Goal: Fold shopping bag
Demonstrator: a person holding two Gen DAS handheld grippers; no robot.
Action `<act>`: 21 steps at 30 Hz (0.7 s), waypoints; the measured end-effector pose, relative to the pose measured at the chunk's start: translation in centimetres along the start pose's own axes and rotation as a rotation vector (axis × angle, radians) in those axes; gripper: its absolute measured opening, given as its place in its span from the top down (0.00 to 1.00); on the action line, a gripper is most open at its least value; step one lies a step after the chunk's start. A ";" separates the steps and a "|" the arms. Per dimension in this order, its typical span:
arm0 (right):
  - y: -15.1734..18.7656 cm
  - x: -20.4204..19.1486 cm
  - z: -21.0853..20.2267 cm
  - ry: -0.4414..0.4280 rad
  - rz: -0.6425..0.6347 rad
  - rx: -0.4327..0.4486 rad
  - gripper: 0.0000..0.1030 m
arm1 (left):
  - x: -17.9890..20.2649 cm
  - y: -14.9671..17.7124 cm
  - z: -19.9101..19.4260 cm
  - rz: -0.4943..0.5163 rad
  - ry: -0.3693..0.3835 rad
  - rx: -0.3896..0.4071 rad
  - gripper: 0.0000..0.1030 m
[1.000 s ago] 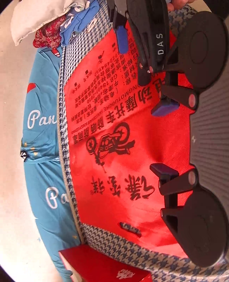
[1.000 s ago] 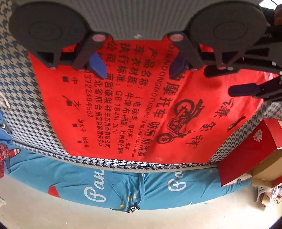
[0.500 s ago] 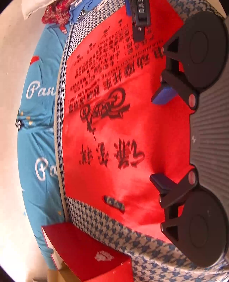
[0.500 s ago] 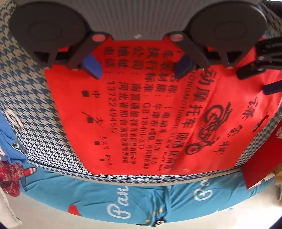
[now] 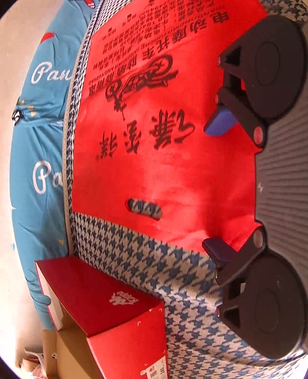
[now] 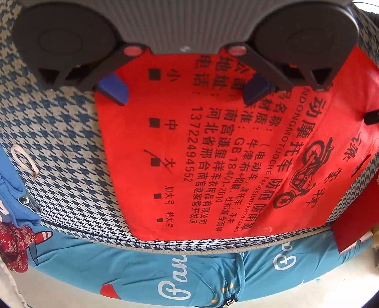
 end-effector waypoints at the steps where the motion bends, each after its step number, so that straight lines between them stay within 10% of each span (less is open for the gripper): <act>1: -0.2 -0.1 0.0 0.005 0.005 -0.019 0.00 | 0.0 -0.2 -0.1 -0.007 0.004 -0.006 0.12; 7: -1.8 -0.9 0.1 0.036 0.034 -0.109 0.00 | 2.6 -2.1 -1.2 0.041 0.103 0.020 0.13; 21: -5.6 -2.6 0.8 -0.109 0.071 -0.009 0.00 | 9.8 -4.9 1.6 0.212 0.174 0.028 0.13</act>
Point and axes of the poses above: each gripper's, at about its wrist camera, not at the fingertips, and z roughly the way its jaws point, x to its right, y to its underside, the point moved 10 cm from there along z, roughly the way its jaws point, and after that the axes turned 14 degrees about -x, right-handed, at the moved point
